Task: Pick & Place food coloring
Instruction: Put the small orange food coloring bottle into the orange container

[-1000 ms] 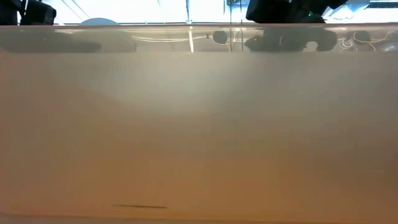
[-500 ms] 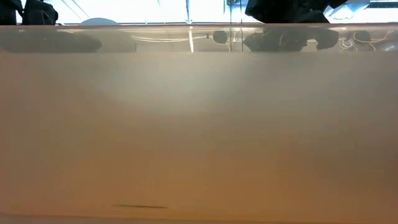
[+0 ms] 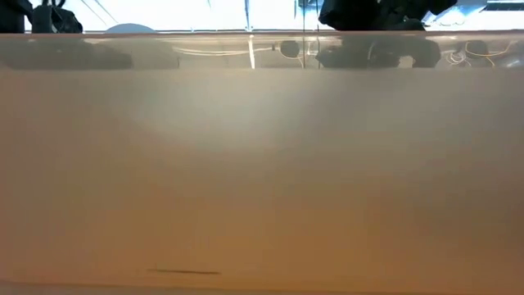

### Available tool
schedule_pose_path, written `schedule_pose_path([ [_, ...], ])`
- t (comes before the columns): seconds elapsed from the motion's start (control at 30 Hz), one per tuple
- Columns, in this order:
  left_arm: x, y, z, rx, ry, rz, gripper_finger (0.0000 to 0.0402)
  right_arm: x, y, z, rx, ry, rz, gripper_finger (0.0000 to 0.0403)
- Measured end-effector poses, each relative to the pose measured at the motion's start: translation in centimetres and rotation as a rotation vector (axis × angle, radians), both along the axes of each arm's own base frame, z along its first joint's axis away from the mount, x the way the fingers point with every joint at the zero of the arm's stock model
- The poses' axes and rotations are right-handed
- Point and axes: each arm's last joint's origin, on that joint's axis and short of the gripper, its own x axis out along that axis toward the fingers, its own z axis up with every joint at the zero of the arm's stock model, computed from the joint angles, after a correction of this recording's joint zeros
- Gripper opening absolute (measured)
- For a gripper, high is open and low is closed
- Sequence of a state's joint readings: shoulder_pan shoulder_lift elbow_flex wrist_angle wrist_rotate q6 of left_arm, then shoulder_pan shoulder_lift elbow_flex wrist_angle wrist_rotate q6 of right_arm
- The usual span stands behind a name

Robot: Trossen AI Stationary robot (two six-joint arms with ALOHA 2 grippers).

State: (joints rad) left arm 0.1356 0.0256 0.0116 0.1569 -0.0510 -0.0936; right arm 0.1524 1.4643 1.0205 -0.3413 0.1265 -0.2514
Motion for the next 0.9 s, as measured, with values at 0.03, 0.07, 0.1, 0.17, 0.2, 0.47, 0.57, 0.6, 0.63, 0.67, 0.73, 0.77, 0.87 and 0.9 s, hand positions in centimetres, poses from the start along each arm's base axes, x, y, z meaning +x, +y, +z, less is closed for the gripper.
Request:
schedule_pose_path([
  [0.03,0.0,0.0,-0.2,-0.025,0.017,-0.007,0.0067,0.1,0.0,0.0,0.001,-0.007,0.001,0.0046],
  [0.07,0.1,0.0,-0.4,-0.056,0.030,-0.012,0.0067,0.1,0.0,-0.1,0.000,-0.001,0.001,0.0046],
  [0.1,0.2,0.0,-0.5,-0.083,0.038,-0.009,0.0067,0.0,0.0,-0.1,-0.002,0.010,0.001,0.0046],
  [0.17,0.4,0.3,-0.7,-0.115,0.055,0.060,0.0067,0.1,0.0,-0.1,0.000,-0.001,0.001,0.0046],
  [0.2,0.4,0.4,-0.7,-0.119,0.061,0.115,0.0067,0.1,0.0,-0.1,0.000,0.000,0.000,0.0046],
  [0.47,1.0,0.7,-1.3,-0.313,0.067,0.186,0.0067,0.1,0.0,-0.1,-0.016,0.003,0.019,0.0046],
  [0.57,1.6,0.3,-0.6,-0.312,0.029,0.033,0.0067,0.1,0.0,-0.1,-0.017,0.003,0.020,0.0046],
  [0.6,1.8,0.1,-0.3,-0.296,0.030,-0.020,0.0069,0.1,0.0,-0.1,-0.017,0.003,0.020,0.0046],
  [0.63,2.1,-0.1,0.2,-0.281,0.034,-0.058,0.0073,0.1,0.0,-0.1,-0.016,0.003,0.019,0.0046],
  [0.67,2.5,-0.2,0.7,-0.278,0.047,-0.079,0.0079,0.1,0.0,-0.1,-0.016,0.003,0.019,0.0046],
  [0.73,3.6,-0.6,1.5,-0.258,0.100,-0.077,0.0100,0.2,0.0,-0.1,-0.015,-0.002,0.019,0.0046],
  [0.77,4.4,-0.8,2.0,-0.239,0.133,-0.073,0.0115,0.2,0.0,-0.1,-0.014,-0.007,0.018,0.0046],
  [0.87,7.2,-1.6,3.0,-0.184,0.231,-0.050,0.0170,0.4,0.1,0.0,-0.010,-0.031,0.017,0.0046],
  [0.9,8.4,-2.0,3.3,-0.166,0.259,-0.045,0.0190,0.4,0.1,0.0,-0.009,-0.031,0.016,0.0046],
])
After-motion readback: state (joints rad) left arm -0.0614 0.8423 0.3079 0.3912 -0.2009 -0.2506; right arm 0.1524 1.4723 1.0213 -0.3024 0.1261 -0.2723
